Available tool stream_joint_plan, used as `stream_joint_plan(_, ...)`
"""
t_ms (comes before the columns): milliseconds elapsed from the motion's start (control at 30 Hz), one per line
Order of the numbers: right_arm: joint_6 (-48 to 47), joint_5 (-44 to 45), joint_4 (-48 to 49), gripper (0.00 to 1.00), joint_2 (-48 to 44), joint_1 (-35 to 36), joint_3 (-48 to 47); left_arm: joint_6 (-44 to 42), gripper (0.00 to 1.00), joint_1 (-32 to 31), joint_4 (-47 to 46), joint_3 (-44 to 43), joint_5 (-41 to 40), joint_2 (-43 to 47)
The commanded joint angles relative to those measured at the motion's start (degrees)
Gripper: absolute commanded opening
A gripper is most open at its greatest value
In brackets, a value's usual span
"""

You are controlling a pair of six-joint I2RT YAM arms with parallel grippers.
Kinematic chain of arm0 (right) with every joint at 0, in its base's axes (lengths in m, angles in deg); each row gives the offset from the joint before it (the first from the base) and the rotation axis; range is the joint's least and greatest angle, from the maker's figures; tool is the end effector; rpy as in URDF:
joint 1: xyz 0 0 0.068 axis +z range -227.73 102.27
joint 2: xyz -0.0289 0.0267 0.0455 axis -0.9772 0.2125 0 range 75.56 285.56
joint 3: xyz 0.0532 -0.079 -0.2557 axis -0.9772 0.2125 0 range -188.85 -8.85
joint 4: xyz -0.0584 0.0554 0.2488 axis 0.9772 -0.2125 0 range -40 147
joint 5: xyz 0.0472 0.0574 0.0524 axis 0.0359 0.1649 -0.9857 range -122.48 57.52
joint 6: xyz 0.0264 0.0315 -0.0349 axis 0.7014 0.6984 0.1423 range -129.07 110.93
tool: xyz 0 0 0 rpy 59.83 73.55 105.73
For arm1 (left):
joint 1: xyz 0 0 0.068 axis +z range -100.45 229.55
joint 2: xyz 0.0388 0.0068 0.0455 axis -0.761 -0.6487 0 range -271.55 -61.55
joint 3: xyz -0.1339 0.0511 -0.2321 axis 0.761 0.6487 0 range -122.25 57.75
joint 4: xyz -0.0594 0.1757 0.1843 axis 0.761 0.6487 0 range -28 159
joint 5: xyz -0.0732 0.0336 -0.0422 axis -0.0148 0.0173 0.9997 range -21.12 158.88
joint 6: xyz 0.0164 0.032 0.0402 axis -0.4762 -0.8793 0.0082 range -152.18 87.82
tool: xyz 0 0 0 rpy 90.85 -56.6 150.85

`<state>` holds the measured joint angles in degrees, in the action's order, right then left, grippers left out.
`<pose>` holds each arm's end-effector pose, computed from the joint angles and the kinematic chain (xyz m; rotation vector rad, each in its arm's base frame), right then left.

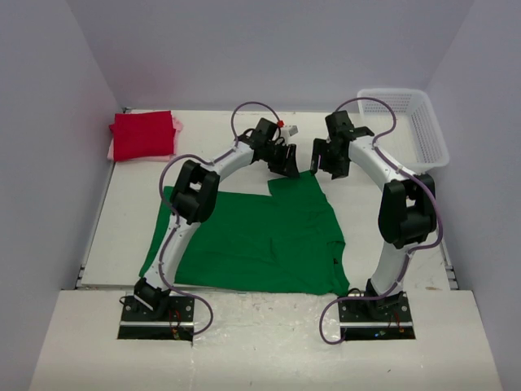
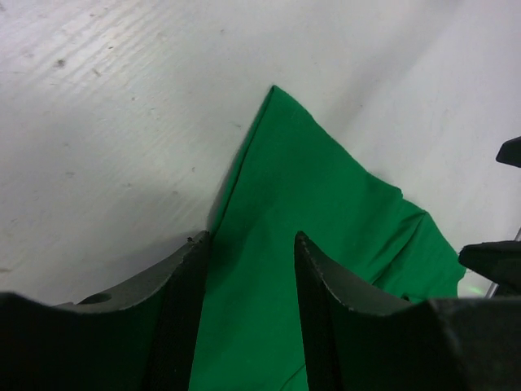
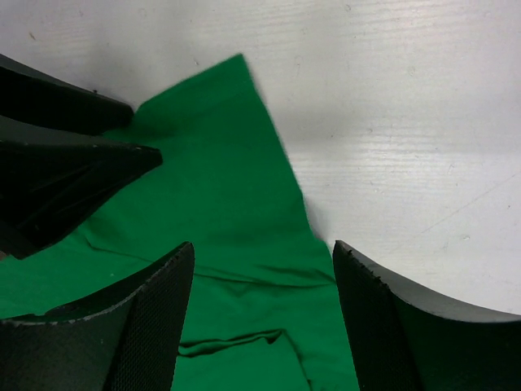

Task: Fold and stack the t-shirts
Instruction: Grap the side of the flattened tshirt furthest away from the robot with both arms

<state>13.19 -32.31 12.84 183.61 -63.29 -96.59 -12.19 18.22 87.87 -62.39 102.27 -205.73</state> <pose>0.3870 0.0996 0.2369 0.1857 2.7051 0.1894 0.4589 -0.3022 0.1436 0.5284 2.5039 -1.0897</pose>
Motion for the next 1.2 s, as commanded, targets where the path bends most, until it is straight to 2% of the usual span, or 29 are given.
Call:
stream_joint_plan(0,-0.46,-1.84,-0.31,0.70,0.41,-0.37,-3.04,1.98,0.47,-0.84,-0.99,-1.77,1.51,-2.33)
stream_joint_plan(200,-0.82,-2.54,-0.22,0.71,0.93,-0.99,-3.57,1.37,0.46,-1.19,-0.64,-0.80,1.59,-3.21)
stream_joint_plan(333,-0.99,-3.24,-1.10,0.72,3.13,-1.25,-5.24,1.02,0.41,-1.10,-0.38,-0.62,1.33,-3.13)
stream_joint_plan(367,-1.08,-3.50,-1.71,0.72,4.18,-1.25,-5.59,0.93,0.36,-1.19,-0.29,-0.54,1.07,-2.95)
stream_joint_plan(533,-1.34,-3.33,-4.79,0.72,8.31,-1.34,-9.80,0.40,0.27,-1.10,-0.12,0.34,1.59,-1.72)
stream_joint_plan(867,-2.31,-5.43,-8.13,0.72,15.78,-3.54,-15.61,-0.56,0.00,-1.10,-0.82,4.56,1.68,0.74)
stream_joint_plan(1067,-4.15,-10.79,-12.35,0.64,20.88,-4.42,-21.50,-0.21,0.00,-1.10,-1.87,6.14,3.26,2.23)
stream_joint_plan(1167,-4.33,-13.43,-12.97,0.64,21.85,-4.42,-22.99,-0.30,0.00,-1.10,-2.49,6.93,4.05,3.90)
